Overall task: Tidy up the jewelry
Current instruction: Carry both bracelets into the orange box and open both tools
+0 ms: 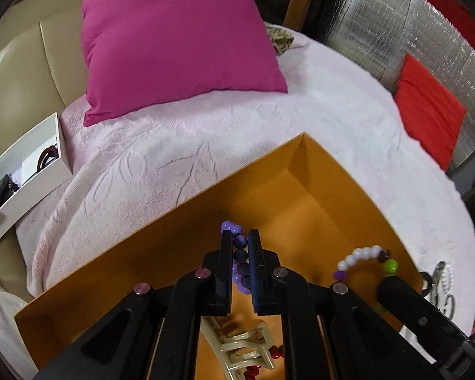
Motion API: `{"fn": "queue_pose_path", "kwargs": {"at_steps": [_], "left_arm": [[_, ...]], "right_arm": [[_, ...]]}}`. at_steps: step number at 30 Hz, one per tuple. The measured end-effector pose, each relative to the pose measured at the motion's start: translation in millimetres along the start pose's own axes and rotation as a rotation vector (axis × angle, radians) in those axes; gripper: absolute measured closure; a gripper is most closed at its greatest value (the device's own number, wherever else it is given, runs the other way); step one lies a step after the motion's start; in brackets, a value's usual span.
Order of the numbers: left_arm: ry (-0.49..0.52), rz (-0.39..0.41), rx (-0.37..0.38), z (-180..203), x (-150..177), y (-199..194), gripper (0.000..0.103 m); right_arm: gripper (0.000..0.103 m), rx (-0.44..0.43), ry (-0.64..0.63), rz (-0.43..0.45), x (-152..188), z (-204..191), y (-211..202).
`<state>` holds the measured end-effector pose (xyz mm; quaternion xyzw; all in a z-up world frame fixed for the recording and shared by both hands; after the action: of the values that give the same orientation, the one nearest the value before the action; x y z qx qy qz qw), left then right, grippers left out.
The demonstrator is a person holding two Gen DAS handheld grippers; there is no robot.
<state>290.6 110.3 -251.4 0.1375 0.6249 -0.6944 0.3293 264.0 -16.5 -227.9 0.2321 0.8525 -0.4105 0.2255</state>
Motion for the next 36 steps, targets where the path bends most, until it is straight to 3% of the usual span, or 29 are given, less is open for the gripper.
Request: {"fn": "queue_pose_path", "kwargs": {"at_steps": [4,6,9,11,13,19,24,29,36], "left_arm": [[-0.007,-0.039,-0.005,-3,3,7,0.094],[-0.006,-0.03,-0.027,-6,3,4,0.093],[0.009,0.0,-0.055,-6,1,-3,0.081],[0.023,0.038,-0.072,-3,-2,-11,0.07],[0.044,0.085,-0.083,3,-4,-21,0.067],[0.19,0.268,-0.07,61,-3,-66,0.056],[0.313,0.379,-0.038,115,10,-93,0.049],[0.413,0.42,-0.003,163,29,-101,0.049],[0.492,0.405,0.003,201,48,-90,0.048]], "right_arm": [[0.089,0.047,0.011,-0.032,3,10,14],[0.088,0.023,0.038,-0.052,4,12,16],[0.07,0.008,0.061,-0.035,1,17,9],[0.07,-0.002,0.07,0.007,-1,20,-5],[0.07,-0.016,0.069,0.032,-3,25,-21],[0.071,0.056,0.006,0.149,-3,57,-99],[0.07,0.119,0.04,0.249,8,105,-173],[0.07,0.167,0.118,0.311,23,151,-221],[0.07,0.195,0.207,0.321,28,196,-238]]}}
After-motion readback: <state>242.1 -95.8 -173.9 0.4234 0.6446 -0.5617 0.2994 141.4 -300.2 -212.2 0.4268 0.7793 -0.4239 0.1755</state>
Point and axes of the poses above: each gripper's, at about its wrist camera, not at the fingertips, and y roughly the way its jaws point, z to its right, x to its underside, the point moved 7 cm from there along y, roughly the way its jaws point, and after that the axes turned 4 degrees about z, right-handed, at the moved point
